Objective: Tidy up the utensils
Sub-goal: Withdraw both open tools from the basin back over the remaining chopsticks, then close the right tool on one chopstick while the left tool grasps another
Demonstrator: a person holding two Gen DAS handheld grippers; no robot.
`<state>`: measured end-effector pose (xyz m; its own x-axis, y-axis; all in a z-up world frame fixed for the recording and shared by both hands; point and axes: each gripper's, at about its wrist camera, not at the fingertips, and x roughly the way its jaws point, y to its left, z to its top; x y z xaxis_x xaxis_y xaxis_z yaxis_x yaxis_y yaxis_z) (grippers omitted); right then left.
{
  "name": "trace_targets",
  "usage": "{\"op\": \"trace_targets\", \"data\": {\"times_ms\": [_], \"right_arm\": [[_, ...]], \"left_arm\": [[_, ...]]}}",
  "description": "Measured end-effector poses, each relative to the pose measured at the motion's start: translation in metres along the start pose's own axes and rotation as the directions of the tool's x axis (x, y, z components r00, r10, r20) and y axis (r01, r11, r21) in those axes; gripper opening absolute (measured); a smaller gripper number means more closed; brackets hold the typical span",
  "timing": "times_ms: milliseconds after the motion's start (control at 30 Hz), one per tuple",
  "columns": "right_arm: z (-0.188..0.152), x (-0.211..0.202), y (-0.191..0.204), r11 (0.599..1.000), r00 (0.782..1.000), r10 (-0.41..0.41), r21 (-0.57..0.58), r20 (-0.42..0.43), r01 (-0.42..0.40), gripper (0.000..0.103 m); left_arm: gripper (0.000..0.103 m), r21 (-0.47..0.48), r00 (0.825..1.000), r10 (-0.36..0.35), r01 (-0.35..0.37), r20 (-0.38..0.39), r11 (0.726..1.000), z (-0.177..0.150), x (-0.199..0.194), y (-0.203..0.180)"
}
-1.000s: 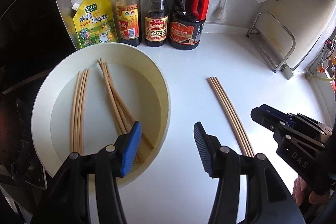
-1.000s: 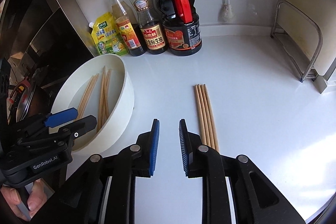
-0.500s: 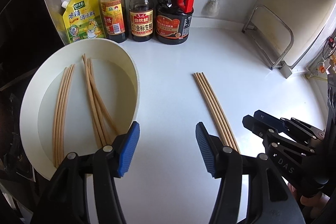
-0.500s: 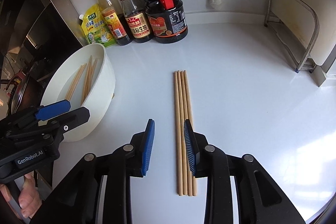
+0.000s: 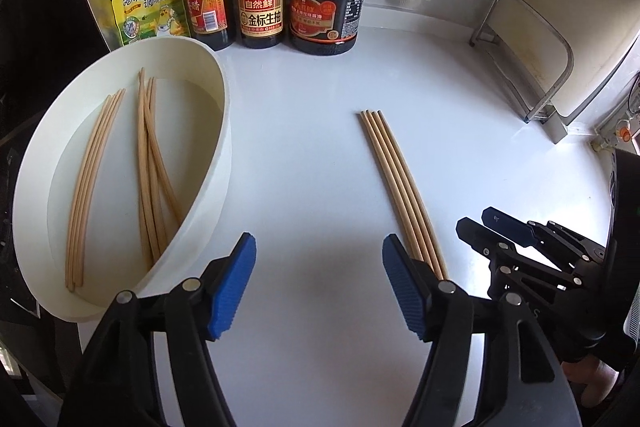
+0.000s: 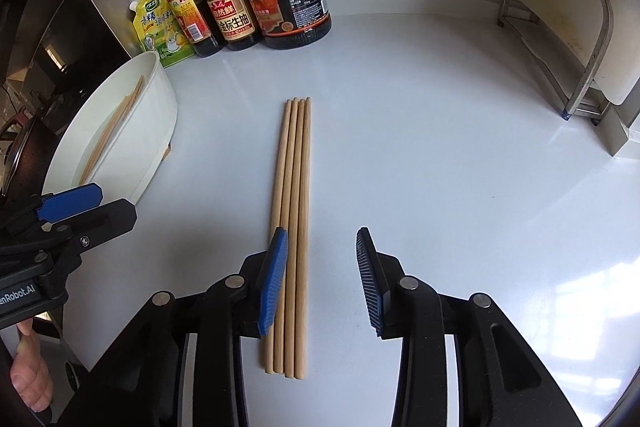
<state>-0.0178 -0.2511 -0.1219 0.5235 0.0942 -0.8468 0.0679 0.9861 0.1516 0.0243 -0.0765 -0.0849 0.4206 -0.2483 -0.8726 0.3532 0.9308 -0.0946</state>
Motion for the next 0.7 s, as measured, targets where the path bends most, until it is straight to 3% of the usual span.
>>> {"op": "trace_targets", "data": {"times_ms": [700], "right_arm": [[-0.005, 0.02, -0.004, 0.998, 1.0, -0.001, -0.058, -0.015, 0.0, 0.034]], "left_arm": [[0.069, -0.028, 0.998, 0.069, -0.069, -0.001, 0.997, -0.01, 0.019, -0.01]]}}
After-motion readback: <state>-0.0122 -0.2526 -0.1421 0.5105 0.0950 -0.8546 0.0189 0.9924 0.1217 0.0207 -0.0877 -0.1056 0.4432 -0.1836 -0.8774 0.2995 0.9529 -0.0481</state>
